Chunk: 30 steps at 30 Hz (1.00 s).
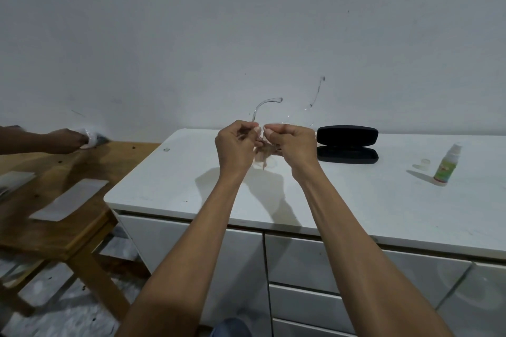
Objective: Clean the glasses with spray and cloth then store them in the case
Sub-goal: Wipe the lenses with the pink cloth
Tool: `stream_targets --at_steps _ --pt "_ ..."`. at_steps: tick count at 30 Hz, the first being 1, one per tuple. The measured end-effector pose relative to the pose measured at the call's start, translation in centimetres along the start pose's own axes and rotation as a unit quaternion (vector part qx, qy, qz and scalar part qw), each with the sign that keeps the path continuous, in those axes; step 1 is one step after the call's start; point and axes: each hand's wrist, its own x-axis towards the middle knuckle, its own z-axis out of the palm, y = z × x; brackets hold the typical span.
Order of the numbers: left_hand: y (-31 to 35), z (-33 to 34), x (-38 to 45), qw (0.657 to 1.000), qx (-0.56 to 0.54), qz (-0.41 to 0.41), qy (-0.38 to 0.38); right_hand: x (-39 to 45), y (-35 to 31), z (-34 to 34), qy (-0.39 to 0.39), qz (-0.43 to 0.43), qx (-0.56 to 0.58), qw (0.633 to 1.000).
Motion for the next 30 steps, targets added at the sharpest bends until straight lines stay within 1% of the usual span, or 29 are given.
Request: stream_targets --at_steps 2,4,6,8,10,11,13,15,17,19,24,26,30 --pt "-0.3 -0.3 0.3 1.0 0.002 -0.009 -0.017 -0.3 -0.1 -0.3 -0.011 0.006 -0.013 1.0" --pt "-0.4 -0.5 0.3 1.0 0.004 -0.015 -0.023 -0.6 0.0 -0.5 0.01 0.005 -0.023 1.0" --pt "-0.4 -0.3 0.3 0.999 0.002 -0.024 -0.024 -0.9 0.4 -0.3 0.063 -0.018 -0.055 0.996" --pt "-0.2 0.1 0.1 0.999 -0.002 -0.034 -0.019 -1.1 0.9 0.3 0.126 -0.068 -0.116 0.983" --pt "-0.1 0.5 0.1 0.999 -0.014 -0.037 -0.009 -1.3 1.1 1.1 0.162 -0.12 -0.151 0.968" --pt "0.0 0.7 0.1 0.999 -0.02 -0.038 -0.003 -1.2 1.1 1.5 0.176 -0.133 -0.152 0.964" --pt "0.4 1.0 0.0 0.999 -0.033 -0.035 0.005 -0.8 0.8 2.2 0.199 -0.127 -0.101 0.966" --pt "0.9 1.5 -0.2 0.999 -0.031 -0.023 0.004 -0.5 0.4 2.8 0.212 -0.077 0.021 0.974" --pt "1.4 1.7 -0.5 1.0 -0.026 -0.014 0.002 -0.5 0.1 3.3 0.206 -0.024 0.128 0.97" --pt "1.3 1.8 -0.3 1.0 -0.028 -0.011 0.002 -0.2 0.2 3.4 0.194 -0.01 0.15 0.969" --pt "0.4 1.1 0.2 1.0 -0.024 -0.007 0.002 -0.1 0.3 2.6 0.135 -0.027 0.065 0.988" --pt "0.0 0.9 0.1 1.0 -0.019 -0.009 -0.005 -0.2 0.3 2.0 0.112 -0.019 0.041 0.993" --pt "-0.7 0.2 0.4 1.0 -0.009 -0.019 -0.021 0.1 0.7 0.8 0.043 0.016 0.004 0.999"
